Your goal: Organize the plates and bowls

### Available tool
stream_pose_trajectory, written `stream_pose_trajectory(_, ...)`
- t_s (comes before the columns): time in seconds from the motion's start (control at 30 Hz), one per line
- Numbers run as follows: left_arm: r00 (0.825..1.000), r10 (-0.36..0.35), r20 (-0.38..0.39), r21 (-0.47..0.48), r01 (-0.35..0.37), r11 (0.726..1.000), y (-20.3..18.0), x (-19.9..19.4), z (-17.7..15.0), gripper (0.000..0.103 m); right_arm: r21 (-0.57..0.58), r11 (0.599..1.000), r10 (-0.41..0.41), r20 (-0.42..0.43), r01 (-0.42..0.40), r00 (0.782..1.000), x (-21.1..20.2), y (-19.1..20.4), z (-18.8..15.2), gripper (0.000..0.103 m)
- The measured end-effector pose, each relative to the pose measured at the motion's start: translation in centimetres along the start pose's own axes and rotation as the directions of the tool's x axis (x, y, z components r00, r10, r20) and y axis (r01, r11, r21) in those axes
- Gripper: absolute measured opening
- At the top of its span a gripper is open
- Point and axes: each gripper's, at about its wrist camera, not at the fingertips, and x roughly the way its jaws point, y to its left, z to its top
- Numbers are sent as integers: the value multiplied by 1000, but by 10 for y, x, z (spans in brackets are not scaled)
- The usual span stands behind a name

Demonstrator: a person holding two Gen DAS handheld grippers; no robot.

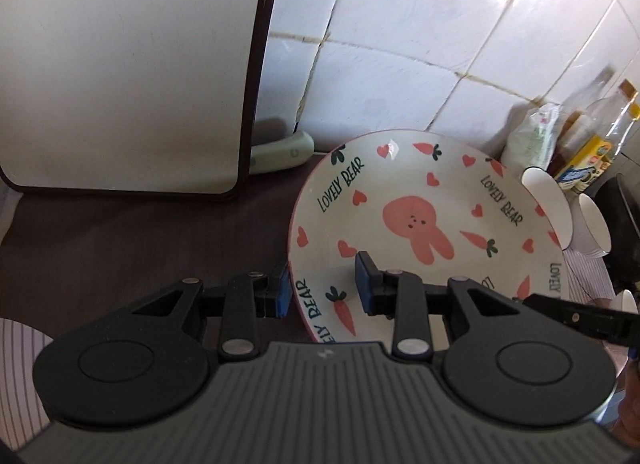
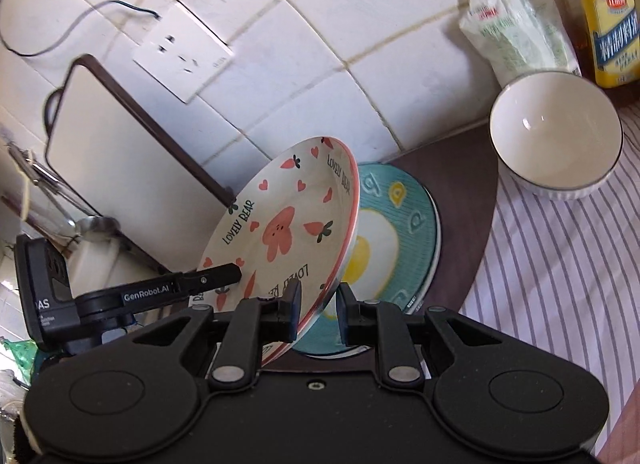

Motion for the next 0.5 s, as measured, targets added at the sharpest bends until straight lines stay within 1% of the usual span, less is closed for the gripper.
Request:
stream_pose_trajectory(0.2,999,23,-27,28,-22,999,-1,21,2,30,37,999,-11,-34,12,999,20,-9,-5,23)
stream_pose_trajectory(0.3,999,23,-38,23,-22,999,0,29,3,30,51,999,-17,-53,19,998,28,-13,-4,23)
stream_pose_trajectory(0.5,997,50,-58,44,-47,998,-7,33,8,30,54,998,-36,-74,40,997,38,-13,-2,23)
